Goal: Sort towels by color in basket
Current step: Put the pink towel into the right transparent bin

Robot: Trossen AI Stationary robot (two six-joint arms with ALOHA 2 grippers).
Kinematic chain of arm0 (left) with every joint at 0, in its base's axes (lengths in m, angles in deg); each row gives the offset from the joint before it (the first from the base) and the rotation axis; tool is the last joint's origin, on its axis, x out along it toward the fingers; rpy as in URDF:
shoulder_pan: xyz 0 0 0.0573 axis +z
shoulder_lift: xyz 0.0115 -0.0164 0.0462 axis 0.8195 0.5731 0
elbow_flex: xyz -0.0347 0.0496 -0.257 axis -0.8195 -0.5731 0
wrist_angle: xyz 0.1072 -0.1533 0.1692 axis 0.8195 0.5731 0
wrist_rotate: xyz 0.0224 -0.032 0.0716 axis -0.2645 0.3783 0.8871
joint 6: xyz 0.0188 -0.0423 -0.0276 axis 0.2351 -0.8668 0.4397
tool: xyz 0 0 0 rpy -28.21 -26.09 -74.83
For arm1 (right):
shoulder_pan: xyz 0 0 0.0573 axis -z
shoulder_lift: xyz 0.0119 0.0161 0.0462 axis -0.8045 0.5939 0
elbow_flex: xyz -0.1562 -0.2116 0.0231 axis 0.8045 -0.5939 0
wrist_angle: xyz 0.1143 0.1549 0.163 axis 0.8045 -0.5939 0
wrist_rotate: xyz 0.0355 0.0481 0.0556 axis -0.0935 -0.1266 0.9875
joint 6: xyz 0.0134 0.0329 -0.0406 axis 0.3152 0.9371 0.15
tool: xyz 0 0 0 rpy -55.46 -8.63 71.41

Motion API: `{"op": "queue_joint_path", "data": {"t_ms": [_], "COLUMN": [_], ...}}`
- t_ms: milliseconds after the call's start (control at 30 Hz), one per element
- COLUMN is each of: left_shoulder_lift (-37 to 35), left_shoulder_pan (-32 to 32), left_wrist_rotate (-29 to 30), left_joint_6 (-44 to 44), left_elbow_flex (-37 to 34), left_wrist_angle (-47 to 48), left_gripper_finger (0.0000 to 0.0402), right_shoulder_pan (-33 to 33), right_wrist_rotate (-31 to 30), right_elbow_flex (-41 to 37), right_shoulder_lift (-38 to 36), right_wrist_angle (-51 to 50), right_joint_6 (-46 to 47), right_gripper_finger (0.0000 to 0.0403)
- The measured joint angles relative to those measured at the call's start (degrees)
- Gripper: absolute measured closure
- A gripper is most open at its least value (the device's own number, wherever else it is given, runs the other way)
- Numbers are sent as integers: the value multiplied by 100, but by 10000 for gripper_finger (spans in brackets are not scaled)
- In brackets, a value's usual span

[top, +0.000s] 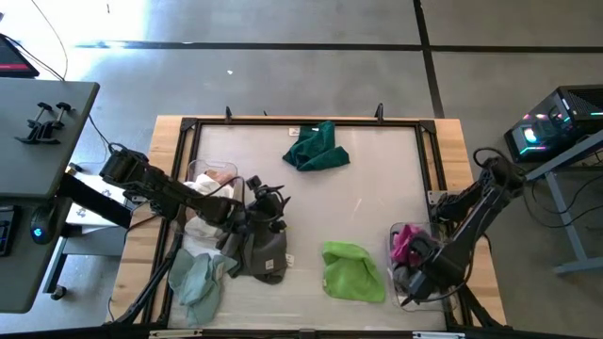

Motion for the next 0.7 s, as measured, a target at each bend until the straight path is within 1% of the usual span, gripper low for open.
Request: {"op": "queue_joint_path", "data": {"t_ms": [100, 300, 400, 467, 567, 700], "left_shoulder_lift": [0, 0, 0, 0, 0, 0], "left_shoulder_pan": [41, 110, 110, 108, 108, 108], "left_wrist_rotate": [-76, -201, -216, -218, -222, -222], "left_joint_6": [1, 0, 18, 39, 42, 46], "left_elbow_flex": [0, 0, 0, 0, 0, 0], "left_wrist_angle": [-5, -9, -6, -7, -7, -7], "left_gripper_finger": [231, 231, 231, 231, 231, 231], "right_shoulder_pan": [110, 267, 305, 305, 305, 279], "right_wrist_rotate": [-203, -145, -94, -99, -185, -457], "right_elbow_flex": [-203, -715, -845, -824, -587, -56], "right_shoulder_lift": [0, -2, -2, -7, -7, -15], "right_wrist_angle": [611, 1264, 1424, 1405, 1083, 494], "right_joint_6": [-148, -333, -440, -437, -515, -627], "right_gripper_finger": [401, 402, 402, 402, 394, 361]}}
